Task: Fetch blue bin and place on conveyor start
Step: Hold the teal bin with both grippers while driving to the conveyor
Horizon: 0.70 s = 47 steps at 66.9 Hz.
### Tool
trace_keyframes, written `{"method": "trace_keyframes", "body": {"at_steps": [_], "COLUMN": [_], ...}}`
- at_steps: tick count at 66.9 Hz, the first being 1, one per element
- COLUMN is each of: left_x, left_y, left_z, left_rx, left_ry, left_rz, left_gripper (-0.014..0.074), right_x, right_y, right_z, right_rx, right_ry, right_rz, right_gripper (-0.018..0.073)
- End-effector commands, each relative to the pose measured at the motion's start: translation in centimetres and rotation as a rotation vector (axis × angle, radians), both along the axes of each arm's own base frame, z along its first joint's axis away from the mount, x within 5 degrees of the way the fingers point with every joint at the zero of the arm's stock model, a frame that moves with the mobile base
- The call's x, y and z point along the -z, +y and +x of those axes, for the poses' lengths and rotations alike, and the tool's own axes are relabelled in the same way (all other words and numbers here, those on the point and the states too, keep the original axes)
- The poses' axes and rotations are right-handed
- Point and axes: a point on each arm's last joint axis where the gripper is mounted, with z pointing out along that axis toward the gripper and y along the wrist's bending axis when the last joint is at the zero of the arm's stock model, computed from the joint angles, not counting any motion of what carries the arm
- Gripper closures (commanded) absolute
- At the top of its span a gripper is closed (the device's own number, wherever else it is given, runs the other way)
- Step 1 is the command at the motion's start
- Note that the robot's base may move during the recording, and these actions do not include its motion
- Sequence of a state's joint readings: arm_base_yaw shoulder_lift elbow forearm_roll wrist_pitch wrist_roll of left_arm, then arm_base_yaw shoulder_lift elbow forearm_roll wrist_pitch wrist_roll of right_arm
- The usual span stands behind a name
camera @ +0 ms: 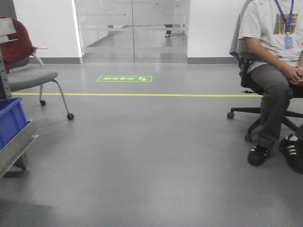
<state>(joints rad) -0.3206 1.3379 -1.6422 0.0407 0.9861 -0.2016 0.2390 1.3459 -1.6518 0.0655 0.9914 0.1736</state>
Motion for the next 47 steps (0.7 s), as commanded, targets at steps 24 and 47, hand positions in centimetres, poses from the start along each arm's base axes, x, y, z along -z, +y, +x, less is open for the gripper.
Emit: {"method": "trace_keyframes", "body": {"at_steps": [24,47], "left_x": [-0.70,-0.70], "left_y": [0.70,0.70], "left_z": [-0.18,-0.18], "left_rx": [-0.022,-0.022], "left_ry": [-0.055,-0.055], "left_rz": [0.051,0.051], "left_gripper": [0.0707,0.0707], "right_x": [-1.06,-1.06], "right_y": [-0.78,-0.78], "right_z": [-0.38,-0.38], "right_rx": [0.019,0.019], "right_ry": [-0.078,-0.078], "right_rz": [-0.052,-0.052], "right_gripper": [0.0712,0.0712]}}
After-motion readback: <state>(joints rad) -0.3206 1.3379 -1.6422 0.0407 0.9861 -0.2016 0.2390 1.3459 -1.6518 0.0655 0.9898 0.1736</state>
